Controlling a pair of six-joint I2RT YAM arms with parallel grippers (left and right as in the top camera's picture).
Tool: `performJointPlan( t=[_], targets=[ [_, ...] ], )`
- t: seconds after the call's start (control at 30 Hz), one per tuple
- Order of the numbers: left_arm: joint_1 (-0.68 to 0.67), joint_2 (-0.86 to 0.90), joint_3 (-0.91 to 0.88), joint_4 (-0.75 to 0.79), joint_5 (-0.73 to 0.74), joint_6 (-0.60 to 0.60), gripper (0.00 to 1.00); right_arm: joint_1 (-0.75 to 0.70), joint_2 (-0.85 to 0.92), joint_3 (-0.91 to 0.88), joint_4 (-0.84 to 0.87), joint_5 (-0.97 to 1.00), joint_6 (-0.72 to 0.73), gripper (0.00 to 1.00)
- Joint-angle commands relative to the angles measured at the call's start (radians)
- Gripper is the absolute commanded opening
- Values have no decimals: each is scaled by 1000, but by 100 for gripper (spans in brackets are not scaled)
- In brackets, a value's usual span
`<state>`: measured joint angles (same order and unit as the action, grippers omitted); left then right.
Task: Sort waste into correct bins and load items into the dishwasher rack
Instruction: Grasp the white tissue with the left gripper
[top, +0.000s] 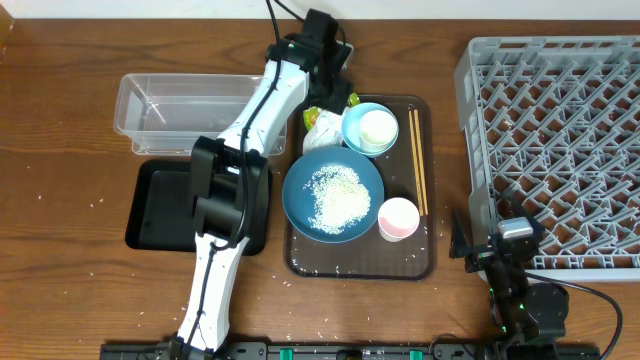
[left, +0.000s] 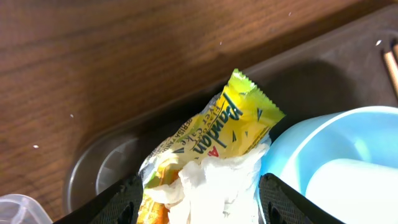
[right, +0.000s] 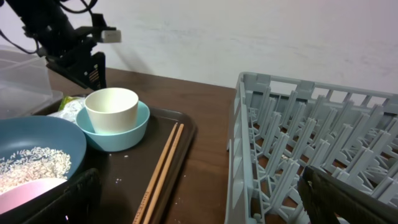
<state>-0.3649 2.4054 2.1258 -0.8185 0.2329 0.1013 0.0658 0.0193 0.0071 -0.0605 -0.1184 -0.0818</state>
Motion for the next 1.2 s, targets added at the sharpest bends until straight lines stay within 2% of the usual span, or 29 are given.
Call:
performJointPlan(
  t=[0.0,0.37,0.6,0.7,0.8,0.97,1.17],
  targets=[
    [-2,26,-24,-6,2,-9,62,7,-1,-2,-4,2,-9,99],
    [-2,26,-34,-6,2,-9,52,7,-1,-2,-4,2,-9,99],
    [-2,26,-35,-8,2,-9,37,7,-1,-2,-3,2,-9,99],
    [-2,26,-35,-11,2,-12,25,7,-1,-2,-3,2,-9,99],
    [-2,21,-35,-9,2,-48,21,7,-1,-2,-3,2,-9,99],
    [-2,13,-35,-10,2,-54,7,7,-1,-2,-3,3,-9,99],
    [-2,10,-35,-14,2,-68,6,7,-1,-2,-4,2,-9,99]
  ],
)
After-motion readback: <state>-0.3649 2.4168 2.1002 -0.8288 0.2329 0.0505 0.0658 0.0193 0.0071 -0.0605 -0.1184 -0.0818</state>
